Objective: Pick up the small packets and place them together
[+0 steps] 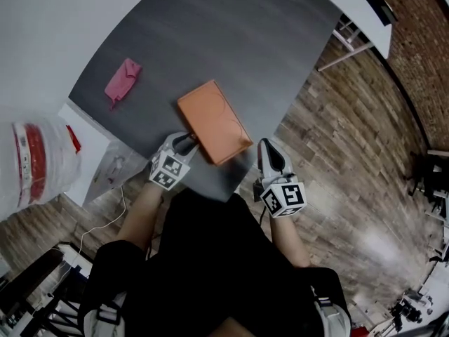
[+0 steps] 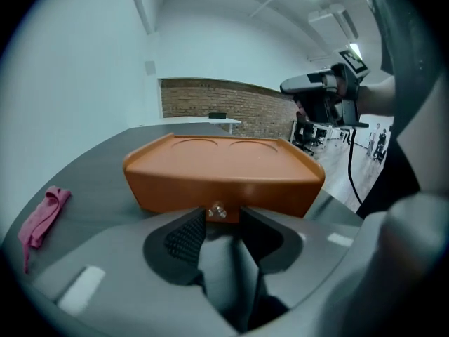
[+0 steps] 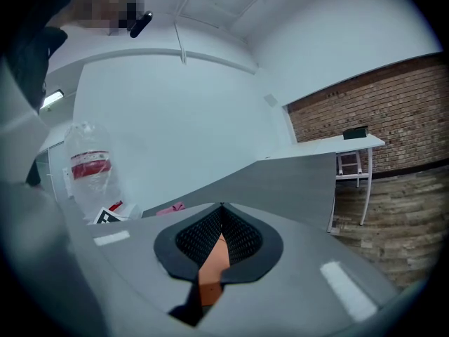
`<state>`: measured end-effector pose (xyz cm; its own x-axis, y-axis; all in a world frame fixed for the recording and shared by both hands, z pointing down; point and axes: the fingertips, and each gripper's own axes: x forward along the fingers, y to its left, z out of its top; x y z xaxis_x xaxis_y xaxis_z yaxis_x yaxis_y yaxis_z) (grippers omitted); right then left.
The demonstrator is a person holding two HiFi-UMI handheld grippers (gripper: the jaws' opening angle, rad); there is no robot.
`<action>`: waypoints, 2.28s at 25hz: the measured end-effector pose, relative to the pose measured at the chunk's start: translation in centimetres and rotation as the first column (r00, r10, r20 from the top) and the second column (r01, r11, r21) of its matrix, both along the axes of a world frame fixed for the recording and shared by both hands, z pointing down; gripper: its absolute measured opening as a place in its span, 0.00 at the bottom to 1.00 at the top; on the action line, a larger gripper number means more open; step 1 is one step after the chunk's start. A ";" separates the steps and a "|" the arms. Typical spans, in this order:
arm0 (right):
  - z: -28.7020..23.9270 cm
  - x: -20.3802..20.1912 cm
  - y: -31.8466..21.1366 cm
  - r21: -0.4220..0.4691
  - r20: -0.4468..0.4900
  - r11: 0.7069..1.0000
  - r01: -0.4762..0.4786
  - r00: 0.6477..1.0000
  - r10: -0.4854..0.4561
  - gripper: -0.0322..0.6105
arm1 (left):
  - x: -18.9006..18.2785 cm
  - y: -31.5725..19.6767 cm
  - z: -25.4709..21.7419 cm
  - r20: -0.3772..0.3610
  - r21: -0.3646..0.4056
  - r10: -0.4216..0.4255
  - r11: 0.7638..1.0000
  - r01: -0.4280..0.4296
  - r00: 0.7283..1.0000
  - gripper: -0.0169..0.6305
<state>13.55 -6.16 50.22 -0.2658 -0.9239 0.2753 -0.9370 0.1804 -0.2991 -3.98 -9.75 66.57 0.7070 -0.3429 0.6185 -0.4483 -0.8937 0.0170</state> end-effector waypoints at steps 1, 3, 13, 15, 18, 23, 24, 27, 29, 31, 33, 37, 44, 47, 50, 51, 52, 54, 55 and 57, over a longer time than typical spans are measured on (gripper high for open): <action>0.0 0.1 0.1 0.001 0.001 1.000 -0.007 1.000 0.007 0.05 | 0.1 0.0 0.3 0.016 0.004 0.018 1.000 -0.018 1.000 0.26; -0.1 0.4 0.2 0.003 0.001 1.000 -0.019 1.000 0.019 0.05 | 0.3 0.1 0.9 0.054 0.014 0.056 0.998 -0.057 0.997 0.26; -0.1 1.4 0.1 0.002 -0.013 0.999 -0.038 0.999 0.038 0.05 | 0.0 -0.4 0.9 0.077 0.014 0.096 0.995 -0.097 0.992 0.15; 0.0 1.0 -0.1 0.001 -0.014 1.000 -0.028 1.000 0.028 0.05 | -0.1 -0.5 0.9 0.075 0.005 0.092 0.996 -0.093 0.993 0.13; 0.0 0.5 -0.3 0.003 -0.017 1.000 -0.009 1.000 0.009 0.05 | 0.1 -0.5 0.9 0.064 -0.003 0.086 0.996 -0.086 0.994 0.13; 0.3 -0.1 -0.5 -0.004 -0.017 1.000 0.012 1.000 -0.012 0.05 | 0.1 -0.5 0.9 0.054 -0.005 0.073 0.997 -0.073 0.996 0.13; 0.4 -0.2 -0.6 -0.007 -0.018 1.000 0.016 1.000 -0.016 0.05 | 0.1 -0.5 0.9 0.054 -0.006 0.070 0.998 -0.070 0.996 0.13; 1.1 -0.3 -0.7 -0.025 -0.024 0.999 0.034 0.999 -0.035 0.05 | 0.2 -0.4 0.9 0.057 -0.008 0.055 0.998 -0.055 0.997 0.13; 2.4 -0.6 -1.0 -0.068 -0.055 0.996 0.060 0.996 -0.063 0.05 | 0.4 -0.4 0.9 0.060 -0.005 0.050 0.999 -0.050 0.997 0.13; 4.1 -1.0 -1.4 -0.130 -0.111 0.987 0.096 0.988 -0.111 0.08 | 0.4 -0.3 0.9 0.059 -0.004 0.047 0.999 -0.047 0.997 0.13; 5.8 -1.5 -2.1 -0.194 -0.171 0.972 0.135 0.971 -0.169 0.17 | 0.3 -0.2 0.9 0.059 -0.005 0.042 0.999 -0.042 0.997 0.13; 8.9 -2.6 -3.8 -0.308 -0.239 0.932 0.190 0.933 -0.269 0.26 | 0.5 -0.1 1.0 0.065 -0.010 0.031 0.999 -0.031 0.997 0.13; 11.2 -4.7 -7.1 -0.394 -0.302 0.886 0.246 0.875 -0.377 0.30 | 0.7 -0.3 1.0 0.092 -0.009 0.052 0.999 -0.051 0.994 0.13; 11.5 -4.6 -7.2 -0.414 -0.205 0.877 0.242 0.914 -0.349 0.27 | 0.8 -0.4 1.1 0.113 -0.004 0.077 0.997 -0.077 0.991 0.13; 11.6 -4.3 -7.0 -0.410 -0.151 0.889 0.202 0.947 -0.284 0.26 | 0.9 -0.5 1.1 0.119 -0.003 0.077 0.997 -0.078 0.990 0.13; 11.6 -4.2 -6.9 -0.406 -0.162 0.894 0.191 0.948 -0.276 0.26 | 0.9 -0.5 1.2 0.122 -0.004 0.076 0.997 -0.076 0.990 0.13; 11.6 -4.2 -6.9 -0.403 -0.170 0.897 0.183 0.948 -0.270 0.26 | 1.0 -0.5 1.2 0.126 -0.005 0.075 0.997 -0.075 0.989 0.13; 11.6 -4.1 -6.8 -0.405 -0.165 0.898 0.170 0.953 -0.255 0.26 | 1.0 -0.7 1.3 0.134 -0.003 0.071 0.997 -0.071 0.988 0.13; 11.6 -4.0 -6.8 -0.410 -0.158 0.897 0.162 0.957 -0.245 0.26 | 1.0 -0.9 1.3 0.137 -0.002 0.069 0.998 -0.069 0.988 0.13; 11.6 -3.8 -6.7 -0.421 -0.150 0.896 0.140 0.964 -0.221 0.26 | 1.2 -1.3 1.2 0.142 -0.001 0.072 0.997 -0.073 0.987 0.13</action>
<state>9.78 -12.90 61.86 -0.3229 -0.6635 0.6748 -0.9457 0.2535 -0.2033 -2.77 -11.00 67.80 0.6349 -0.2967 0.7133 -0.3801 -0.9238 -0.0459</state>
